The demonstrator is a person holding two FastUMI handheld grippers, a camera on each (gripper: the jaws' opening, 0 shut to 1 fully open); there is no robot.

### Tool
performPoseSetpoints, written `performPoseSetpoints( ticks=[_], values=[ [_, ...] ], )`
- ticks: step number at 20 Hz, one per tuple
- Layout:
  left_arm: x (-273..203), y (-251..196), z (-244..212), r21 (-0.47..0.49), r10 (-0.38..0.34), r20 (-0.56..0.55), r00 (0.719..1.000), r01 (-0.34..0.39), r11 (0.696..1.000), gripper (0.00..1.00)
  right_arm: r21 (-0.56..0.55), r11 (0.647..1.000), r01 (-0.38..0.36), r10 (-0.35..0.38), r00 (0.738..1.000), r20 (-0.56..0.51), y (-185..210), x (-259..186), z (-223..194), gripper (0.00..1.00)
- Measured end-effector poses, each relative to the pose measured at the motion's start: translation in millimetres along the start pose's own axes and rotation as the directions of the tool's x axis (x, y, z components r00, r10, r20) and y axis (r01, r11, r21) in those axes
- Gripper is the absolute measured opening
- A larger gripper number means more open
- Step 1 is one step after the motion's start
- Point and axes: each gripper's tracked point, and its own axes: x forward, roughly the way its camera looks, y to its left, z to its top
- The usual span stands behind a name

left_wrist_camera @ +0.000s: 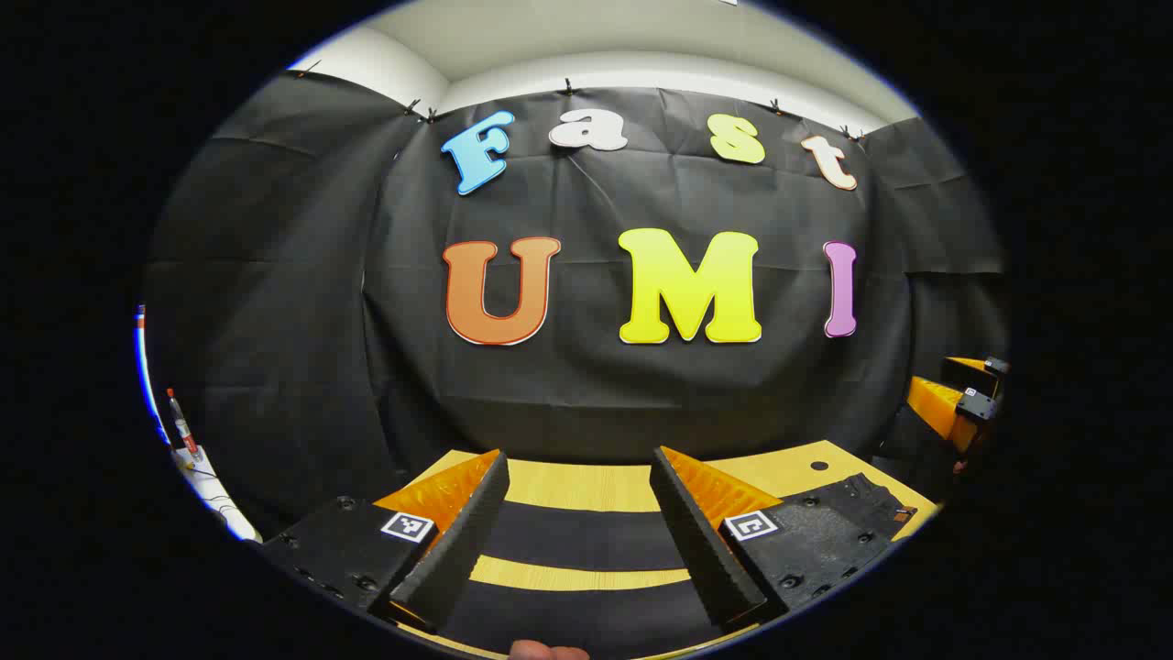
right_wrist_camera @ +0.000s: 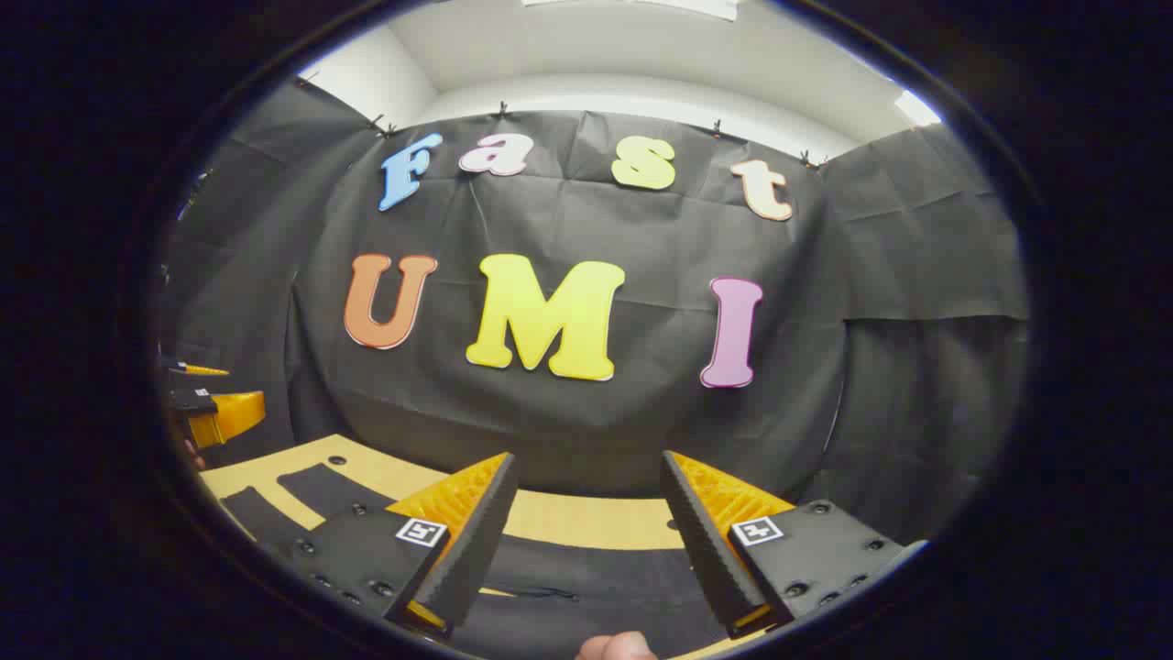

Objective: Grasp the waist and the cuffs of the jeans and fold them to make the two legs overlap; first hold the waist and fold one-third of the jeans toward the cuffs, then hold the cuffs and fold the remaining one-third in the same direction to finish folding.

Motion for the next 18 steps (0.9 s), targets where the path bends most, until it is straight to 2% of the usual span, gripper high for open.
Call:
performPoseSetpoints(
  ticks=[18],
  values=[
    [-1.4,-8.6,-4.0,0.002,0.017,-0.014,1.0,-0.017,1.0,0.99,0.012,1.0,0.012,-0.012,1.0,-0.018,-23.7,7.2,-8.7,0.95]
  ],
)
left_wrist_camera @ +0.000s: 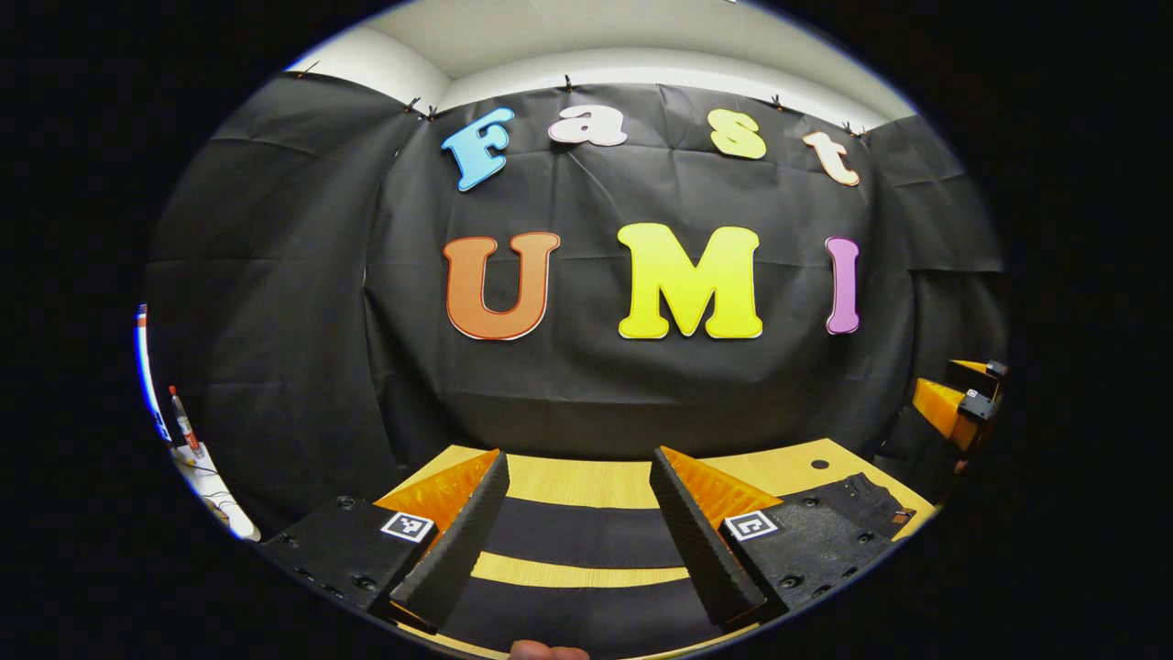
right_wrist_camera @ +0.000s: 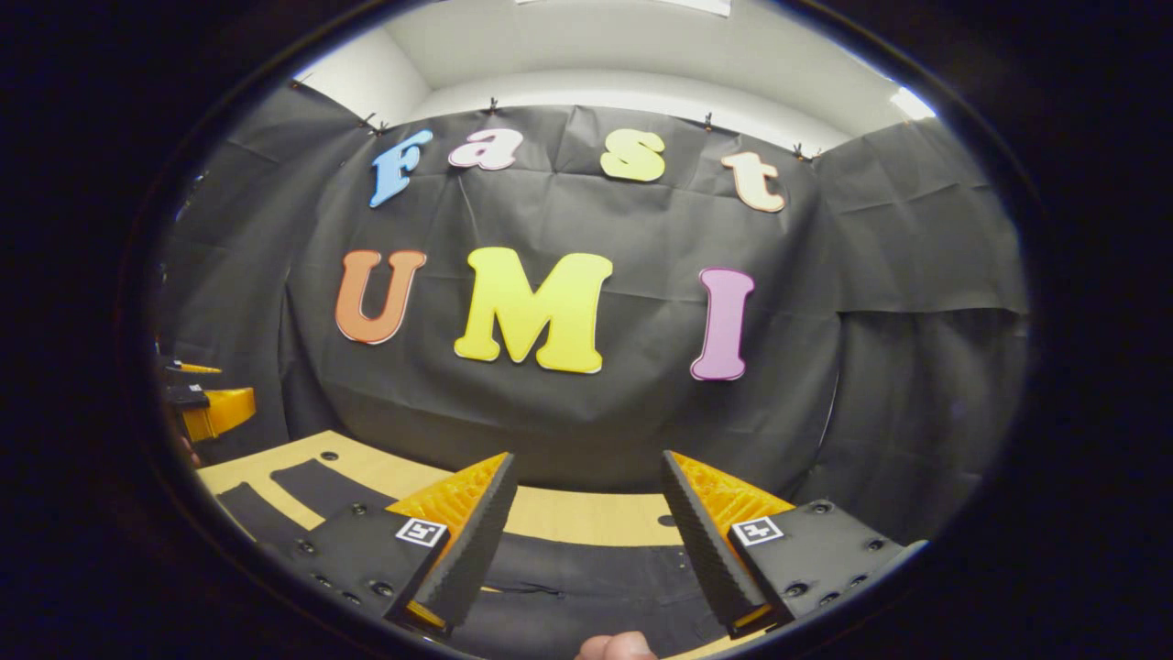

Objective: Grasp the waist and the cuffs of the jeans and fold them to make the two legs overlap; first hold the waist and fold one-third of the jeans toward the cuffs, then hold the cuffs and fold the remaining one-third in the same direction to finish folding.

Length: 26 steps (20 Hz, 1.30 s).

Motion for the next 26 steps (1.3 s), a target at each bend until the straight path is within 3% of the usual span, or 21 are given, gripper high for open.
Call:
performPoseSetpoints(
  ticks=[5,8,12,16,20,22,24,25,26],
  values=[
    [0.4,6.8,-16.7,-0.024,0.026,-0.042,0.999,-0.027,0.999,0.99,0.036,0.999,0.036,-0.035,0.998,-0.052,-28.5,5.4,-19.2,0.95],
    [-2.2,26.5,-33.8,-0.04,0.099,-0.095,0.99,-0.104,0.994,0.99,0.039,0.997,0.07,-0.066,0.994,-0.085,-64.6,10.5,-34.7,0.94],
    [-16.6,66.7,-67.7,-0.083,0.204,-0.198,0.959,-0.224,0.971,1.0,0.075,0.991,0.107,-0.094,0.982,-0.163,-126.3,14.4,-67.9,0.95],
    [-51.3,117.2,-118.0,-0.179,0.285,-0.361,0.888,-0.366,0.913,1.0,0.195,0.954,0.226,-0.14,0.915,-0.378,-194.1,-1.5,-136.1,0.97],
    [-89.6,167.4,-176.0,-0.274,0.33,-0.505,0.797,-0.511,0.815,0.98,0.28,0.898,0.34,-0.133,0.816,-0.563,-232.5,-36.8,-197.4,0.99],
    [-105.1,183.1,-203.6,-0.342,0.314,-0.574,0.757,-0.569,0.748,0.99,0.331,0.863,0.381,-0.099,0.771,-0.63,-235.2,-51.7,-225.4,0.99],
    [-110.2,181.8,-227.8,-0.459,0.249,-0.628,0.737,-0.61,0.646,0.99,0.408,0.806,0.429,-0.038,0.726,-0.687,-227.4,-60.6,-252.3,0.99],
    [-111.0,180.1,-237.8,-0.517,0.212,-0.65,0.73,-0.629,0.58,0.99,0.457,0.764,0.455,0.005,0.705,-0.71,-221.3,-66.1,-263.4,0.94],
    [-106.6,181.3,-242.7,-0.574,0.175,-0.661,0.73,-0.641,0.51,0.99,0.499,0.718,0.486,0.043,0.684,-0.728,-216.3,-69.7,-274.6,0.98]
  ],
)
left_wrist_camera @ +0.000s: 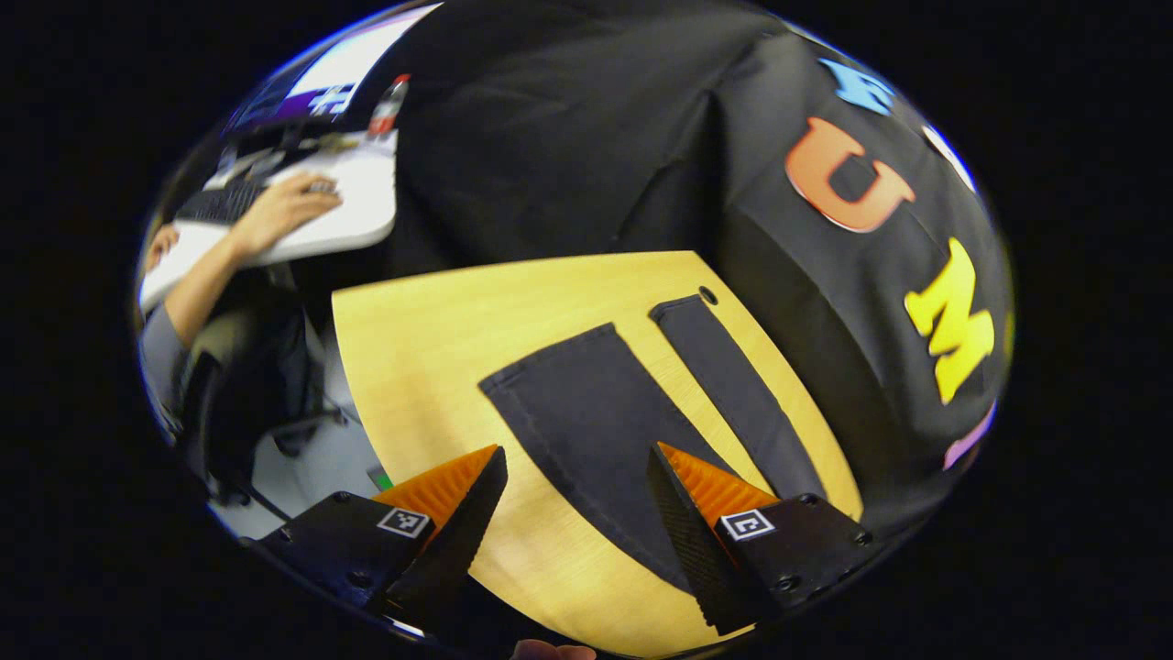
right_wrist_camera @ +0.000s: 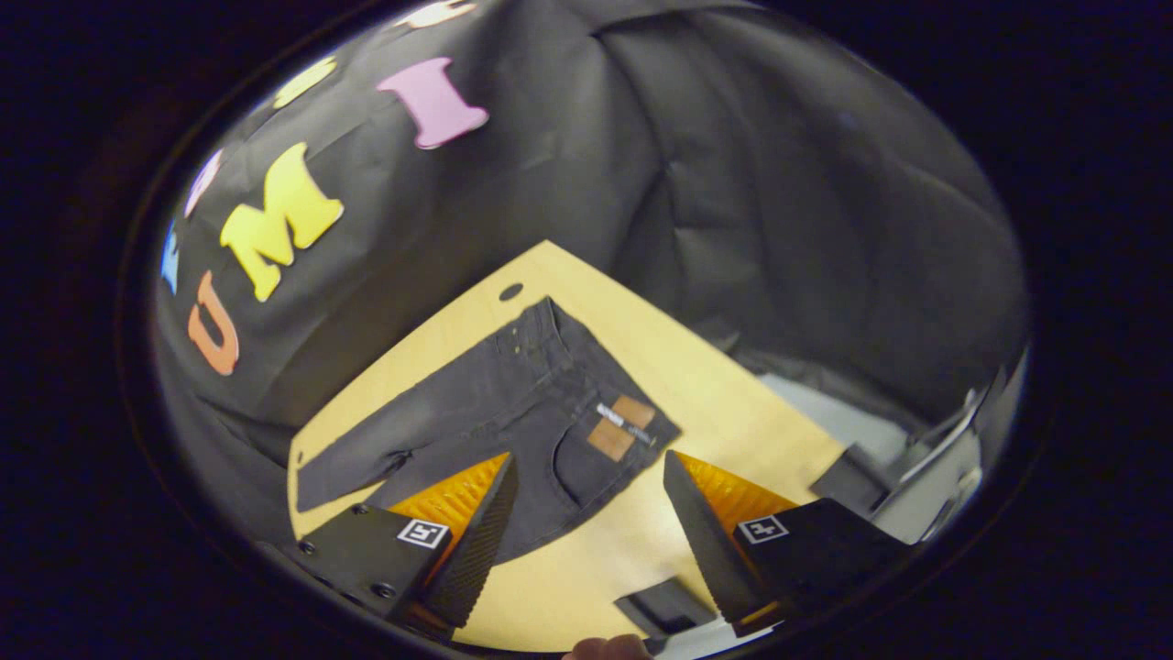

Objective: Grasp the waist and the cuffs of the jeans and fold them to make the two legs overlap; first hold the waist and fold one-third of the jeans toward the cuffs, then hold the cuffs and fold the remaining one-third in the same direction to finish folding.

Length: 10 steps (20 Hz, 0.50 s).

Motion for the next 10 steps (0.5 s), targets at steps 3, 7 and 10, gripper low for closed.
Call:
performPoseSetpoints(
  ticks=[3,7,10],
  values=[
    [16.2,-12.5,0.4,-0.204,-0.039,-0.058,0.998,0.026,0.979,1.0,0.152,0.988,-0.013,0.027,0.996,-0.089,-5.9,20.6,-24.1,0.98],
    [37.3,-16.6,2.7,-0.319,-0.044,-0.111,0.993,0.006,0.948,0.99,0.269,0.963,-0.023,0.062,0.989,-0.134,-2.0,41.1,-30.8,0.98],
    [52.5,-12.6,5.1,-0.337,-0.029,-0.133,0.991,-0.017,0.942,1.0,0.339,0.941,-0.016,0.067,0.988,-0.138,2.9,58.3,-25.9,0.98]
  ],
)
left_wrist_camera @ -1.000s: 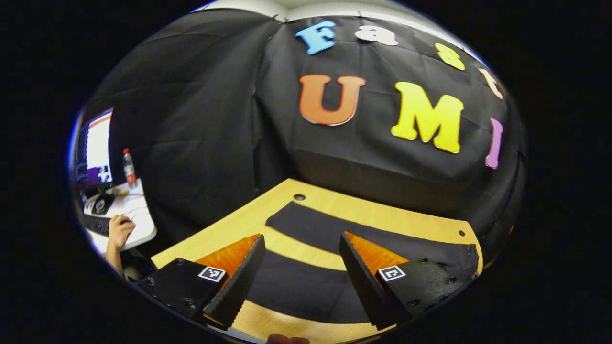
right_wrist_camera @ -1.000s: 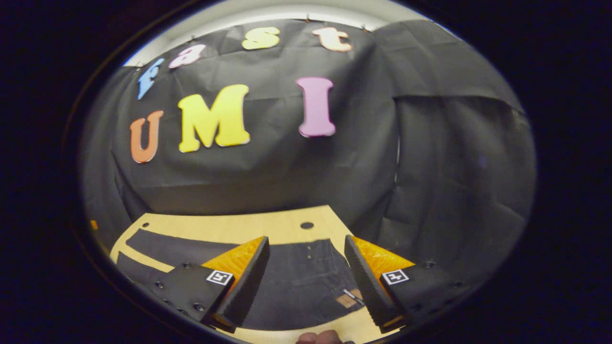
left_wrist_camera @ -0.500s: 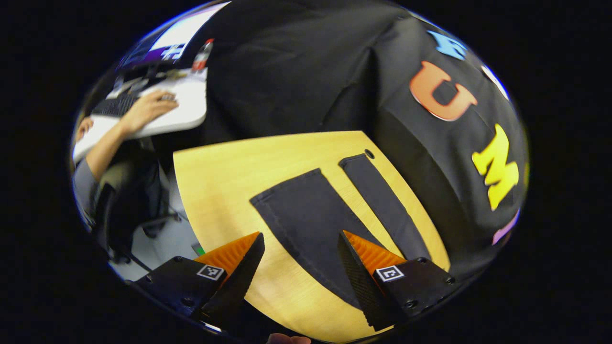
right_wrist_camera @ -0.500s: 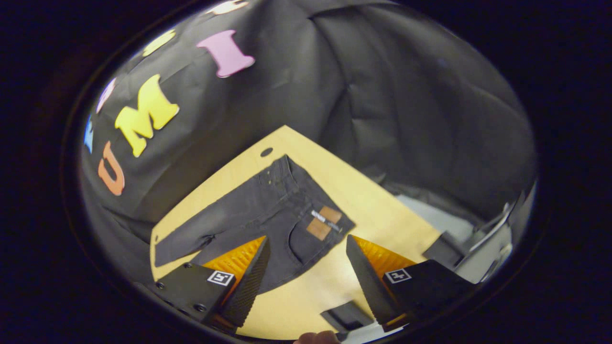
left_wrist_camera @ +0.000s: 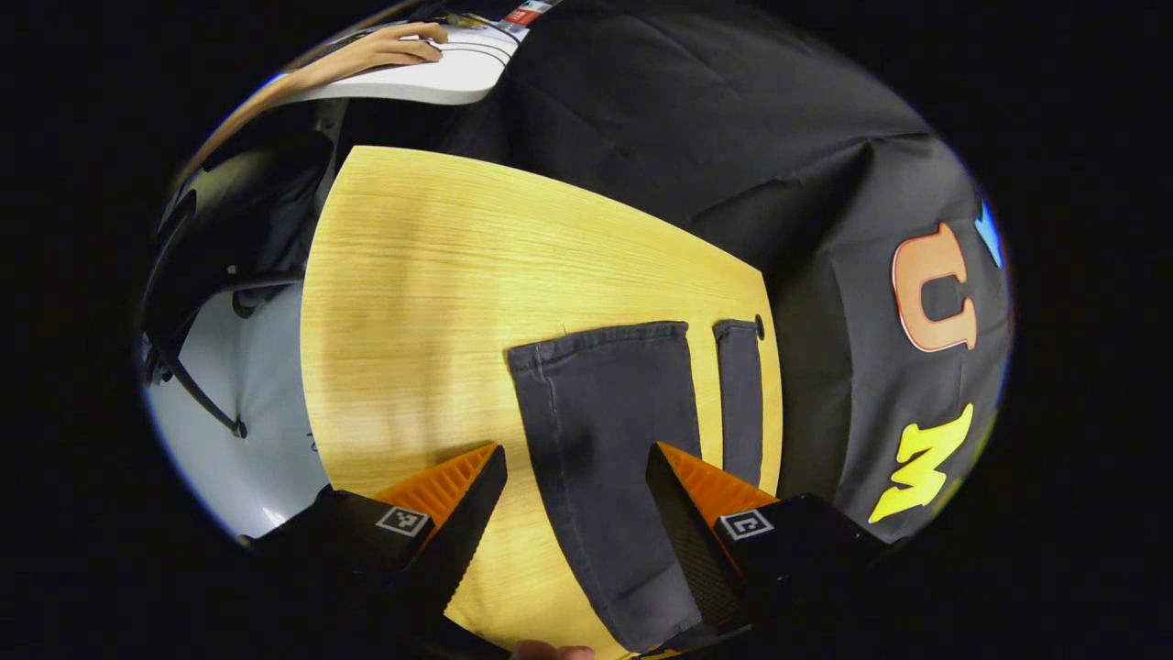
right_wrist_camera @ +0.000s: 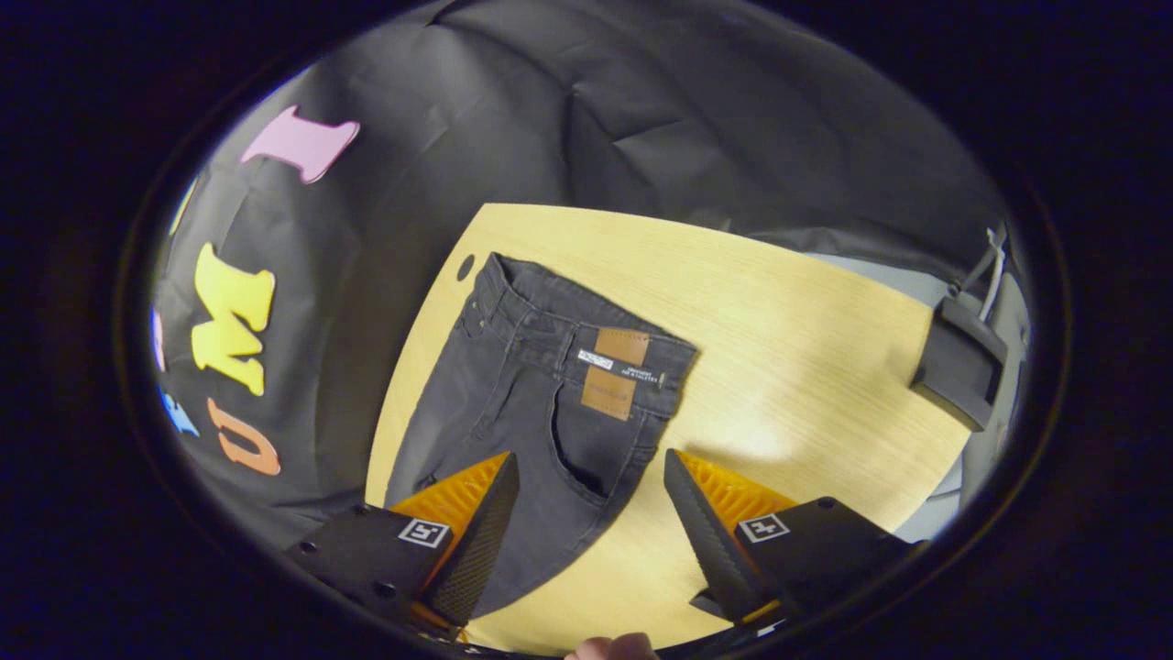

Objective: Grasp the waist and the cuffs of the jeans and fold them to make the two legs overlap; first hold the waist and fold one-third of the jeans toward the cuffs, then hold the cuffs and fold the remaining one-third in the same direction to finish folding.

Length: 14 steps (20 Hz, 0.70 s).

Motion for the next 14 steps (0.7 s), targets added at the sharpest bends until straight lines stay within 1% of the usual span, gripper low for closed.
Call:
performPoseSetpoints(
  ticks=[1,2,4,5,6,9,10,11,12,13,14],
  values=[
    [1.6,-3.8,2.4,-0.002,-0.004,0.003,1.0,0.004,1.0,0.99,0.023,1.0,0.006,-0.006,1.0,0.007,-0.7,5.2,4.6,0.98],
    [4.1,-4.9,3.4,-0.002,-0.006,0.001,1.0,0.006,1.0,1.0,0.044,0.999,0.009,-0.01,1.0,0.009,-0.9,9.5,7.8,0.92],
    [8.8,-9.1,6.3,0.0,-0.004,-0.007,1.0,0.004,1.0,0.99,0.075,0.997,0.022,-0.023,1.0,0.017,-3.3,18.6,15.5,0.92],
    [10.4,-11.7,7.8,0.001,-0.006,-0.01,1.0,0.006,1.0,0.99,0.088,0.996,0.022,-0.023,1.0,0.016,-2.8,20.2,18.2,0.98],
    [12.8,-12.2,9.4,0.0,-0.004,-0.01,1.0,0.004,1.0,1.0,0.102,0.995,0.023,-0.025,1.0,0.017,-4.0,19.0,19.3,0.98],
    [18.0,-18.3,12.9,-0.004,-0.017,-0.012,1.0,0.017,1.0,0.99,0.114,0.993,0.021,-0.022,1.0,0.012,-2.9,20.8,22.4,0.96],
    [21.0,-21.4,13.0,-0.004,-0.023,-0.013,1.0,0.023,1.0,0.99,0.12,0.993,0.02,-0.023,1.0,0.017,-1.3,23.8,25.5,0.92],
    [23.0,-25.3,13.7,-0.002,-0.029,-0.015,0.999,0.029,1.0,0.99,0.121,0.992,0.028,-0.031,0.999,0.017,0.2,26.3,27.5,0.96],
    [26.1,-28.1,14.6,0.002,-0.034,-0.016,0.999,0.034,0.999,0.99,0.117,0.992,0.044,-0.046,0.999,0.012,1.0,29.0,27.5,0.97],
    [28.7,-33.3,14.6,0.007,-0.039,-0.021,0.999,0.04,0.999,0.99,0.112,0.991,0.067,-0.068,0.998,0.002,1.3,30.8,28.3,0.92],
    [32.3,-36.5,14.8,0.014,-0.041,-0.028,0.999,0.042,0.999,0.98,0.115,0.989,0.088,-0.088,0.996,-0.007,2.0,32.8,29.4,0.97]
  ],
)
